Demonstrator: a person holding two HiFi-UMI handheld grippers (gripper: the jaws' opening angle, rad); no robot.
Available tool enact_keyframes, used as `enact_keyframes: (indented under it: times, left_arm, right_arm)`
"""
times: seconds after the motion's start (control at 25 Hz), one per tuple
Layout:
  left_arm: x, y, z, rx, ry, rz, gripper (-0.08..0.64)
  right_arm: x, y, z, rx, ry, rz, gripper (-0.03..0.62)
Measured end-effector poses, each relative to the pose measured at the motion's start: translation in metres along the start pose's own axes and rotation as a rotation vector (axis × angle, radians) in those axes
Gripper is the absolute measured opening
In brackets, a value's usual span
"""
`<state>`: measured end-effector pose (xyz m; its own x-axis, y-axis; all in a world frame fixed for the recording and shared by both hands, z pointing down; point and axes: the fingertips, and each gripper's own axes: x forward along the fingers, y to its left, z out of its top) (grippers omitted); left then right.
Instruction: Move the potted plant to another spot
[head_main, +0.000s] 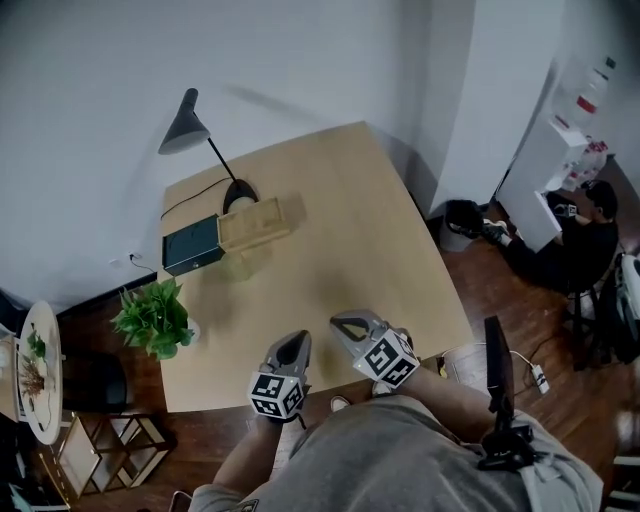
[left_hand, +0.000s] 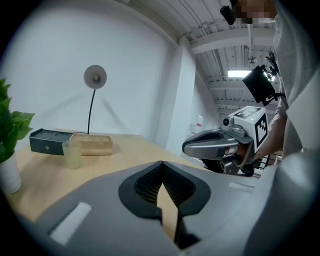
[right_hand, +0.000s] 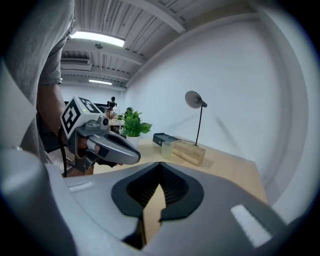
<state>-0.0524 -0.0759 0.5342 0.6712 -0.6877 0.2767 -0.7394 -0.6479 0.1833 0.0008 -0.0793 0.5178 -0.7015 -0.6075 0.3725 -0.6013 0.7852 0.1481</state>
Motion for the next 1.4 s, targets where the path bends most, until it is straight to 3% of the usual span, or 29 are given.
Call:
enact_keyframes:
  times: [0.76, 1.4]
  left_arm:
    - [-0.016, -0.014, -0.005, 0.005, 0.011, -0.044, 0.0]
    - [-0.027, -0.006, -0.001, 0.001, -0.013, -0.016, 0.0]
  right_arm:
    - [-0.009, 0.026, -0.019, 0.047, 0.034, -0.024, 0.005]
    - [-0.007, 0.027, -0.009, 0.043, 0.014, -0.042, 0.005]
